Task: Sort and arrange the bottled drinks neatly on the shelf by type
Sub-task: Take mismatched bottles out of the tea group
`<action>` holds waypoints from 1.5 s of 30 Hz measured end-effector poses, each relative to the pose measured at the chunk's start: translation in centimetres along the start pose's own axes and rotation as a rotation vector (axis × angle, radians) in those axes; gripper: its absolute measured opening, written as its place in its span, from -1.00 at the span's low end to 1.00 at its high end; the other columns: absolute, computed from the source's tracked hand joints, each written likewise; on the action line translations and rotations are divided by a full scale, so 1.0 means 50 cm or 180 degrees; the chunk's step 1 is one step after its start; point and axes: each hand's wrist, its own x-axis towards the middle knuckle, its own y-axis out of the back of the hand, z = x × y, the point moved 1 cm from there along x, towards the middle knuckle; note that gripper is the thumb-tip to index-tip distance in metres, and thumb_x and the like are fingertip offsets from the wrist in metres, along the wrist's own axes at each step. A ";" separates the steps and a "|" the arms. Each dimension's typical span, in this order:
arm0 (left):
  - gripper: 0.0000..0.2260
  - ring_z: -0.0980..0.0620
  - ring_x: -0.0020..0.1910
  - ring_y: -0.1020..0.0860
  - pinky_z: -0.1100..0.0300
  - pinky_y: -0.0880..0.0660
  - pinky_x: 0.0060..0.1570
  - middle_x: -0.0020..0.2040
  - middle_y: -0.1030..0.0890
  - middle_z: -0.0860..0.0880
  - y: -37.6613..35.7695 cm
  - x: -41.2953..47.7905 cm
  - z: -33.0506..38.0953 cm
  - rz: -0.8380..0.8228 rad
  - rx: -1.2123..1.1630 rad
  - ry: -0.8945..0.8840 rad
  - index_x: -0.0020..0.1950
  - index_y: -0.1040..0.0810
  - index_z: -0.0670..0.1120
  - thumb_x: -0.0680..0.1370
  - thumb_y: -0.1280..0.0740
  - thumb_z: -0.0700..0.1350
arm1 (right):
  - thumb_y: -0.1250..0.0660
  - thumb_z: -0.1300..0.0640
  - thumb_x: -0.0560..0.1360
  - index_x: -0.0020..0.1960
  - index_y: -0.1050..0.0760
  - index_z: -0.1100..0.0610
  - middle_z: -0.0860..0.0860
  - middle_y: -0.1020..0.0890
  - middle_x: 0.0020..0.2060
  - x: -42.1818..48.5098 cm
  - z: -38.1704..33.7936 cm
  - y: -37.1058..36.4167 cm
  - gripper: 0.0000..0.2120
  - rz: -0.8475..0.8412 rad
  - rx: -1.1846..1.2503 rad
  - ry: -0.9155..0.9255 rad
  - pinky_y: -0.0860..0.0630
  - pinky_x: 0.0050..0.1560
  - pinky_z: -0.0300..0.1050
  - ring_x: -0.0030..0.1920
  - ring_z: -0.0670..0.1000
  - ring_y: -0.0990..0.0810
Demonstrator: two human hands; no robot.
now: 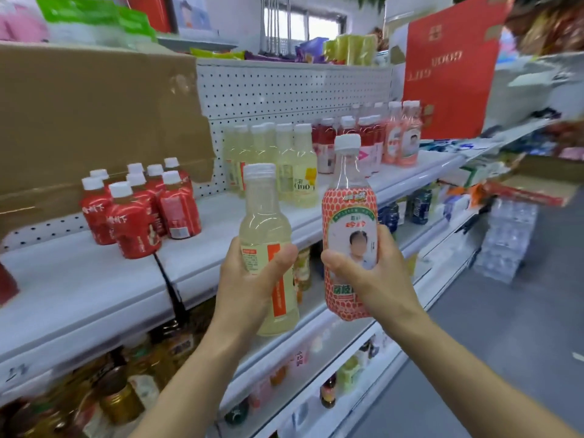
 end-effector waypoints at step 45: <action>-0.40 0.18 0.51 -0.21 0.25 -0.15 0.50 0.52 -0.26 0.08 -0.586 0.576 -0.124 0.1887 0.2293 -0.1582 0.58 -0.18 -0.04 0.57 -0.29 -0.02 | -0.56 0.12 0.37 0.17 -0.40 -0.07 -0.21 -0.66 -0.03 0.837 0.313 0.412 -0.51 -0.1003 0.0657 0.0256 -0.58 -0.13 -0.29 -0.03 -0.20 -0.65</action>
